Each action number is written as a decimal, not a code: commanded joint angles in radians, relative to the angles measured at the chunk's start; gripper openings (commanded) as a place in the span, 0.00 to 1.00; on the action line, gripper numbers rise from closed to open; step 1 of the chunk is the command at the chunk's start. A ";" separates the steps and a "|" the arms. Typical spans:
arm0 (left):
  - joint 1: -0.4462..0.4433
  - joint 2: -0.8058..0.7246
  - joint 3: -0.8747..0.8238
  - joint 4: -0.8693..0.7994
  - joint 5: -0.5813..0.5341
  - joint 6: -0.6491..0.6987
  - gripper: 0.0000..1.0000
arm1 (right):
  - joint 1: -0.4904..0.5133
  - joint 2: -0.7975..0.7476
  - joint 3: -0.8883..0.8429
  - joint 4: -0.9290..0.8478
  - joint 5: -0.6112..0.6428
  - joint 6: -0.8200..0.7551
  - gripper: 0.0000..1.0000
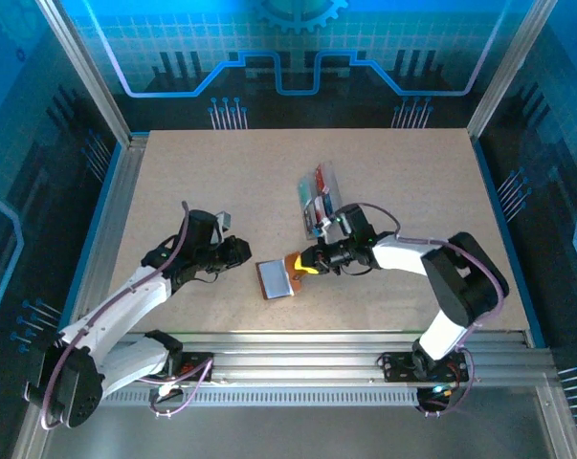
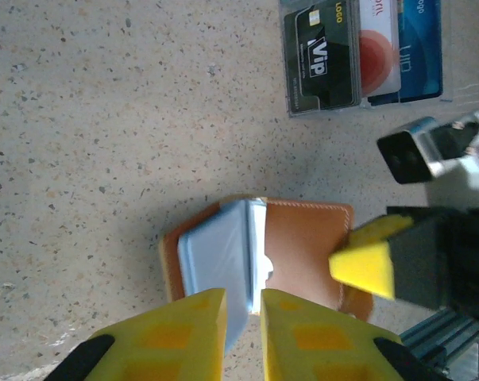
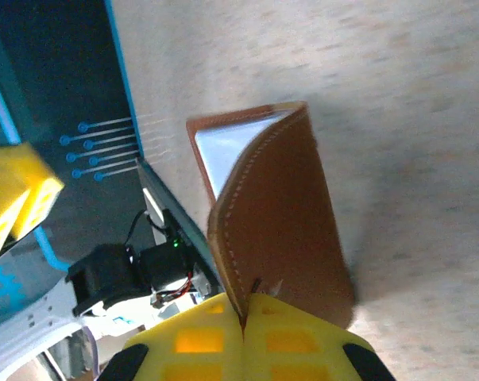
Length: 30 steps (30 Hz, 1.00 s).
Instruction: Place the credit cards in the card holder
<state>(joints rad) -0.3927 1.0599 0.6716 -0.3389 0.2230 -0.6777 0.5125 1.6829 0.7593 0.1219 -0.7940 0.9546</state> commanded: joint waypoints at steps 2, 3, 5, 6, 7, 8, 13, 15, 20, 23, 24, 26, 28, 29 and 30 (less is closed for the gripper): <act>-0.007 0.071 0.011 0.008 0.053 0.033 0.20 | -0.096 0.044 -0.042 -0.001 -0.091 -0.062 0.00; -0.009 0.081 0.009 0.016 0.053 0.035 0.20 | -0.112 0.052 -0.049 -0.002 -0.099 -0.071 0.00; -0.023 0.111 0.000 0.047 0.064 0.035 0.24 | -0.144 0.067 -0.062 -0.023 -0.102 -0.105 0.00; -0.031 0.130 0.000 0.060 0.076 0.037 0.25 | -0.156 0.072 -0.069 -0.029 -0.100 -0.119 0.00; -0.043 0.155 0.007 0.068 0.083 0.041 0.26 | -0.166 0.072 -0.072 -0.054 -0.088 -0.145 0.00; -0.054 0.177 0.013 0.077 0.086 0.045 0.26 | -0.172 0.072 -0.074 -0.074 -0.073 -0.164 0.00; -0.141 0.254 0.065 0.123 0.098 0.050 0.33 | -0.175 0.058 -0.073 -0.166 0.014 -0.235 0.00; -0.182 0.290 0.105 0.120 0.099 0.060 0.37 | -0.175 0.045 -0.074 -0.181 0.029 -0.248 0.00; -0.279 0.390 0.225 0.056 0.029 0.108 0.46 | -0.166 0.005 -0.057 -0.255 0.090 -0.290 0.00; -0.342 0.442 0.291 0.027 -0.025 0.131 0.54 | -0.159 -0.014 -0.055 -0.276 0.113 -0.303 0.00; -0.360 0.460 0.314 0.015 -0.046 0.137 0.56 | -0.157 -0.018 -0.055 -0.280 0.120 -0.306 0.00; -0.395 0.513 0.373 -0.021 -0.094 0.157 0.60 | -0.153 -0.028 -0.052 -0.298 0.135 -0.315 0.00; -0.423 0.571 0.436 -0.063 -0.141 0.177 0.61 | -0.149 -0.035 -0.048 -0.309 0.147 -0.322 0.00; -0.436 0.603 0.472 -0.092 -0.172 0.187 0.62 | -0.146 -0.037 -0.048 -0.312 0.152 -0.324 0.00; -0.446 0.634 0.503 -0.117 -0.200 0.193 0.62 | -0.146 -0.040 -0.048 -0.316 0.156 -0.326 0.00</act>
<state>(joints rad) -0.8070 1.6100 1.0740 -0.3256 0.1497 -0.5423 0.3534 1.6608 0.6956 -0.1207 -0.6941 0.6659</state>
